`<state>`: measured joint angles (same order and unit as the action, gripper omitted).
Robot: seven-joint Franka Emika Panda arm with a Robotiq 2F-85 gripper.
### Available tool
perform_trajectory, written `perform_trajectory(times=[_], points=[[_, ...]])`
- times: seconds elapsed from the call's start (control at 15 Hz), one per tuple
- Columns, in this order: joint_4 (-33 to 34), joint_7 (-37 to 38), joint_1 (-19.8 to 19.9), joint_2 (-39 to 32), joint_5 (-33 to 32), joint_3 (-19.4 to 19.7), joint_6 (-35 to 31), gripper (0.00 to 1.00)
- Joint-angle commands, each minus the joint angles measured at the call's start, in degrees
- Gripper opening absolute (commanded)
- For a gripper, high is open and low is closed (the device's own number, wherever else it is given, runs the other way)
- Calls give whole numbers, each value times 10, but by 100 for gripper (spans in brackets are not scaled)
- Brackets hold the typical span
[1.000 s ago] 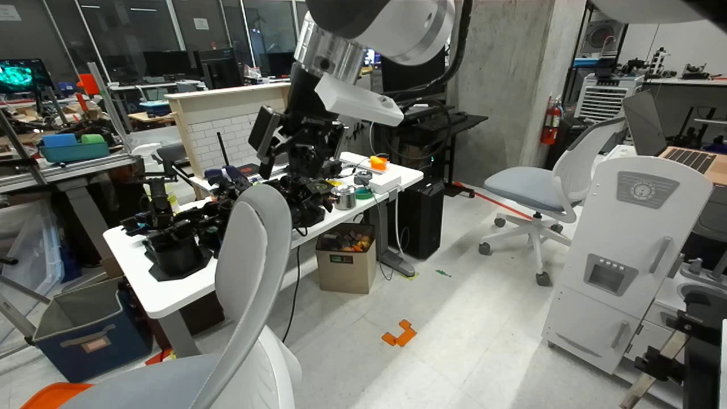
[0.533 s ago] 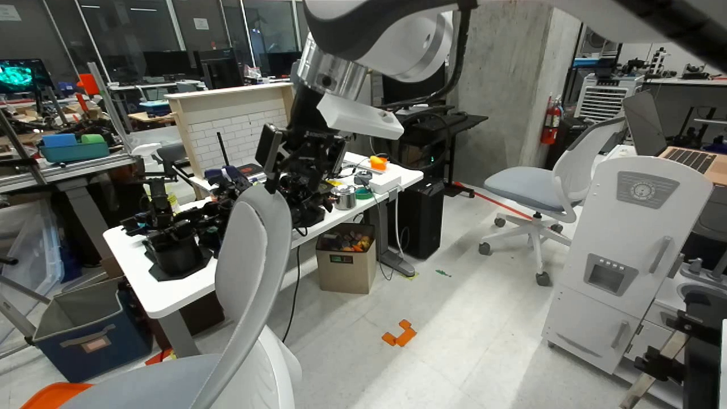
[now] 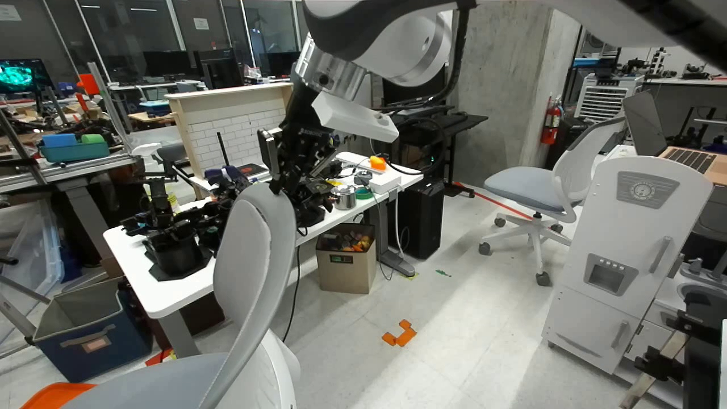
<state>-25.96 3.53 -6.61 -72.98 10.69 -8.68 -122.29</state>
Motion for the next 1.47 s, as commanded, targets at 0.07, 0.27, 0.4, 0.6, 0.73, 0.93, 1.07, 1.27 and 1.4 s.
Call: perform_trajectory(times=[0.07,0.27,0.4,0.6,0.73,0.93,1.07,1.27,1.4], points=[[-1,-9,9,-6,6,-9,-14,0],[-1,-7,16,-6,12,-11,-16,1],[1,-5,20,-7,17,-12,-14,1],[1,-1,29,-7,24,-11,-13,1],[1,2,37,-7,26,-11,-12,1],[1,2,54,-12,31,-10,-11,1],[-1,0,68,-17,34,-10,-13,1],[-1,-3,94,-27,42,-12,-18,1],[-2,-7,112,-33,50,-14,-20,1]])
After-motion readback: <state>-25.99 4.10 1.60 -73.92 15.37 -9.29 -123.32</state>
